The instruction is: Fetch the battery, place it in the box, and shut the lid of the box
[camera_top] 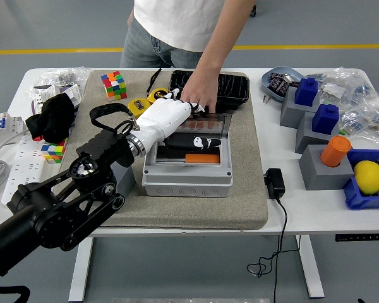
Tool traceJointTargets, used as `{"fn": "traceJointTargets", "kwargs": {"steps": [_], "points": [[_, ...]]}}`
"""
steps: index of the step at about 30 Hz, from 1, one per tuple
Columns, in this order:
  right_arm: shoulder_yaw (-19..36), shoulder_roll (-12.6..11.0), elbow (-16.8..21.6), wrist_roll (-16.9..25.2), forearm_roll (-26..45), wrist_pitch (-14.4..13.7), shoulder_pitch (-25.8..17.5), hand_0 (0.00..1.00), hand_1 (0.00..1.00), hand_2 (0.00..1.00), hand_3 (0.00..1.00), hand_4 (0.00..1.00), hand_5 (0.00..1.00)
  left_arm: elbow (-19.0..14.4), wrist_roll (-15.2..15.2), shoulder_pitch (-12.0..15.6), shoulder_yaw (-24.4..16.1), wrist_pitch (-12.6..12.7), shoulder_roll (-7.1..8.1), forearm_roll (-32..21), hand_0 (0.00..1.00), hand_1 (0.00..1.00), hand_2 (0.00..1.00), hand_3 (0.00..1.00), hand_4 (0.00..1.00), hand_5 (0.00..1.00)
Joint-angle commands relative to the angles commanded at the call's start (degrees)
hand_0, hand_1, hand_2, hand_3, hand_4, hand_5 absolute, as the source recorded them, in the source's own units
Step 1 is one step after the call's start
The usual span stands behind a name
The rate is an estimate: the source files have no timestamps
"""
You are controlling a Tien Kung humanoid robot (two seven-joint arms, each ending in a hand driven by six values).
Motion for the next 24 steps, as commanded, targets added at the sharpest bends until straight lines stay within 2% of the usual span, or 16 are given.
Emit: {"fn": "traceJointTargets", "kwargs": {"steps": [3, 4, 9, 10, 15, 16, 24], "points": [[-0.01, -0.02, -0.08, -0.01, 0.02, -0.04, 0.01, 0.753, 0.699, 0.716, 0.752, 0.998, 0.986, -0.81, 0.14, 0.06, 0.37, -0.31, 0.27, -0.33, 0.998, 0.687, 0.683, 0.721, 0.998, 0.998], [0.02, 0.01, -0.09, -0.02, 0.00, -0.04, 0.00, 0.753, 0.698, 0.716, 0.752, 0.998, 0.985, -1.02, 0.15, 0.08, 0.43, -0.33, 0.30, -0.37, 0.769, 0.541, 0.676, 0.720, 0.998, 0.998], [0.27, 0.09, -0.02, -0.09, -0.20, 0.00, 0.01, 0.753, 0.698, 0.716, 0.752, 0.998, 0.985, -2.99, 0.33, 0.27, 0.89, 0.48, 0.56, -0.49, 0.769, 0.541, 0.676, 0.720, 0.998, 0.998], [0.34, 0.09, -0.01, -0.10, -0.26, 0.01, 0.01, 0.753, 0.699, 0.716, 0.752, 0.998, 0.984, -3.49, 0.57, 0.33, 0.94, 0.44, 0.63, -0.44, 0.402, 0.327, 0.639, 0.713, 0.998, 0.998], [0.36, 0.10, -0.04, -0.09, -0.26, 0.03, -0.07, 0.753, 0.699, 0.716, 0.752, 0.998, 0.984, -6.68, 2.22, 0.94, 1.56, -0.86, 1.42, -0.74, 0.402, 0.327, 0.639, 0.713, 0.998, 0.998], [0.32, 0.09, -0.06, -0.09, -0.25, 0.04, -0.11, 0.753, 0.699, 0.716, 0.752, 0.998, 0.984, -7.30, 2.54, 1.06, 1.85, -1.38, 1.60, -0.97, 0.302, 0.191, 0.623, 0.705, 0.998, 0.998], [0.43, 0.14, 0.01, -0.07, -0.38, 0.13, -0.16, 0.753, 0.699, 0.716, 0.753, 0.998, 0.983, -8.73, 4.36, 1.71, 4.26, -4.55, 2.19, -2.85, 0.290, 0.177, 0.617, 0.706, 0.998, 0.998]]}}
